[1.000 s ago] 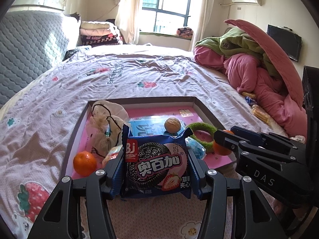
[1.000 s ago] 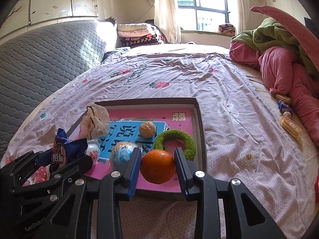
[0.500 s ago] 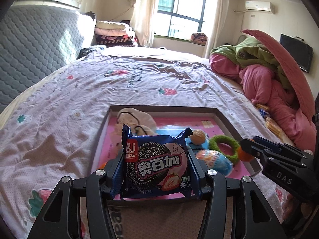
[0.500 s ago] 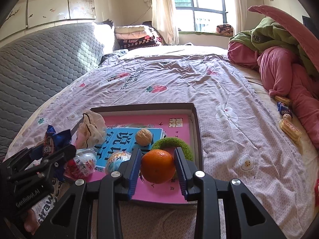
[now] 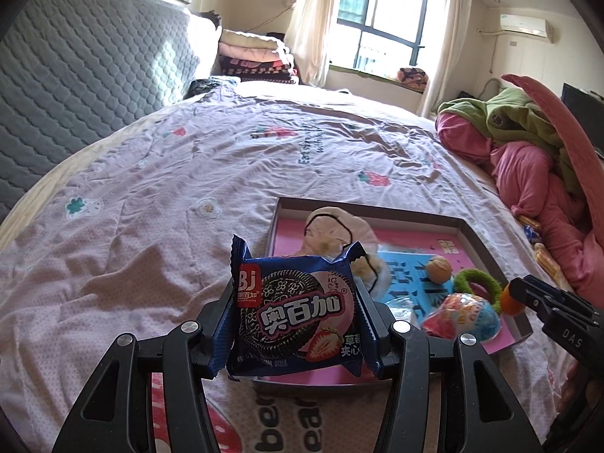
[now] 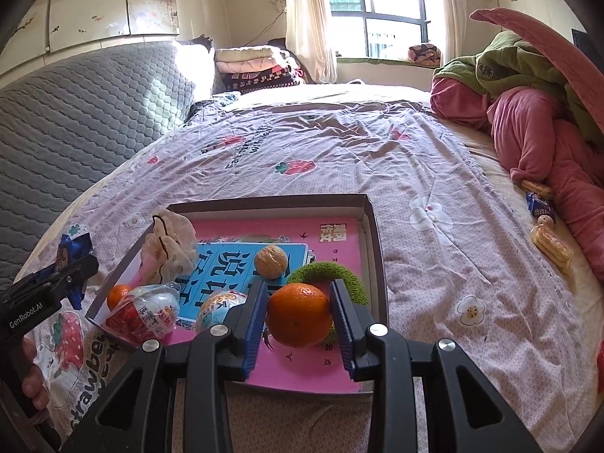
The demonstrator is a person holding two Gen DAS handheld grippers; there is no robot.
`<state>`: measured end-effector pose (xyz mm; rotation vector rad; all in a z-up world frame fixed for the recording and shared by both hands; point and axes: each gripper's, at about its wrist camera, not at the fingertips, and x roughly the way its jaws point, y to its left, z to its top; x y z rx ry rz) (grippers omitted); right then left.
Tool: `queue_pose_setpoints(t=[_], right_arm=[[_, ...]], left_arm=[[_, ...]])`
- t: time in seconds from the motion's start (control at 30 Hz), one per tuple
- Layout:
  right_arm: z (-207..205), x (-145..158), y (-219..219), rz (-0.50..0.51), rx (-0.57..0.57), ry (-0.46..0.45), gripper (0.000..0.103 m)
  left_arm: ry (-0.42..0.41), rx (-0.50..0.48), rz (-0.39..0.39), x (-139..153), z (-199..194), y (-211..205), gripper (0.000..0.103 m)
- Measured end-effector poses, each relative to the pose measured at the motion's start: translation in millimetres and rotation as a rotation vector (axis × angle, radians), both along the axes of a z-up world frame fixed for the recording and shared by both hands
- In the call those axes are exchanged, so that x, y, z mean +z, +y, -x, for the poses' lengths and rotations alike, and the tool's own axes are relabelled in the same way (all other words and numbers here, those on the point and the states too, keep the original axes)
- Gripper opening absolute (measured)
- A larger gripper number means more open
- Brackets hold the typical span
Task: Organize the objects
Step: 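Carry the cookie pack over the tray with the left tool while the right tool carries the orange there, then lower and open the left tool to release the cookie pack while the right tool releases the orange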
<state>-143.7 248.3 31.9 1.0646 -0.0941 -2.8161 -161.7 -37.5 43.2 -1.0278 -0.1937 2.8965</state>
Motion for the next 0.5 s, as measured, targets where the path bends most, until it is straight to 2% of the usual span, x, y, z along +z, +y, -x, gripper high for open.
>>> queue_pose_setpoints(t=[0.5], right_arm=[[0.6,-5.3,-2.3,-0.007,-0.001,-0.014,0.035]], left_arm=[[-0.045,-0.037,0.035,-19.0,7.4,16.4,0.056]])
